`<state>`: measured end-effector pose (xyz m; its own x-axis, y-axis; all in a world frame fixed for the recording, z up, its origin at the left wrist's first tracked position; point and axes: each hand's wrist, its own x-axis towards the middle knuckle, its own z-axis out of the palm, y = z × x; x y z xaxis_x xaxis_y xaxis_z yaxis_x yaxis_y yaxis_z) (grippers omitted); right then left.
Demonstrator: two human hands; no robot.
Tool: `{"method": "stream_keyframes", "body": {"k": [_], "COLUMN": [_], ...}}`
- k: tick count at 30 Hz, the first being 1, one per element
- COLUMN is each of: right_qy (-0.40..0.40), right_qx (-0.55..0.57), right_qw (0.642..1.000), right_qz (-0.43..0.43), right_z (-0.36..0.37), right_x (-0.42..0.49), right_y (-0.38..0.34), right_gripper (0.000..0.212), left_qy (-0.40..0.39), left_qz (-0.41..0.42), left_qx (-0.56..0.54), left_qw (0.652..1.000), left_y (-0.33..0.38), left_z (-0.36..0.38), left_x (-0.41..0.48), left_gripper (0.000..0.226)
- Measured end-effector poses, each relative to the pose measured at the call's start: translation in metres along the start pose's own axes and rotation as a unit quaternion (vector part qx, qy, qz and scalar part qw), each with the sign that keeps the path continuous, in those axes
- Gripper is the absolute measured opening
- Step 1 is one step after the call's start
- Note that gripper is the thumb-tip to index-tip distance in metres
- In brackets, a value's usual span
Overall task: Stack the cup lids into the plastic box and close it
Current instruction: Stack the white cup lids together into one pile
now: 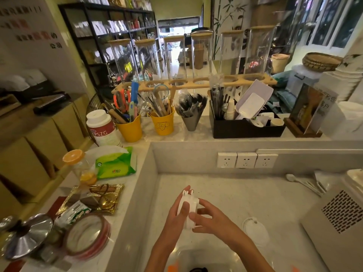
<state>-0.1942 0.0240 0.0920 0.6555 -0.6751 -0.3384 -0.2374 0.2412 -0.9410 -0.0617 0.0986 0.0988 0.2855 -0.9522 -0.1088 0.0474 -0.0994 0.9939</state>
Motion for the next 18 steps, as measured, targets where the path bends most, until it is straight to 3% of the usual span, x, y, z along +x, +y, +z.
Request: {"method": "stream_keyframes", "body": {"k": [3, 9, 15, 18], "right_qy": [0.011, 0.051, 0.068, 0.039], "right_qx": [-0.026, -0.052, -0.049, 0.025], "right_qw": [0.999, 0.996, 0.996, 0.998], "right_qz": [-0.019, -0.043, -0.037, -0.032], "right_z": [0.000, 0.001, 0.003, -0.003], "right_x": [0.000, 0.000, -0.007, -0.015], "right_y": [0.004, 0.006, 0.004, 0.005], "right_gripper": [0.073, 0.054, 0.062, 0.052], "left_qy": [-0.002, 0.000, -0.023, -0.021], "left_qz": [-0.008, -0.022, -0.032, -0.056], "left_qx": [-0.008, -0.048, -0.175, -0.258], "left_qw": [1.000, 0.999, 0.984, 0.964], "left_y": [0.000, -0.003, -0.005, -0.010], "left_z": [0.007, 0.015, 0.013, 0.010], "left_x": [-0.002, -0.002, -0.002, -0.007], "left_gripper": [0.112, 0.109, 0.073, 0.062]}}
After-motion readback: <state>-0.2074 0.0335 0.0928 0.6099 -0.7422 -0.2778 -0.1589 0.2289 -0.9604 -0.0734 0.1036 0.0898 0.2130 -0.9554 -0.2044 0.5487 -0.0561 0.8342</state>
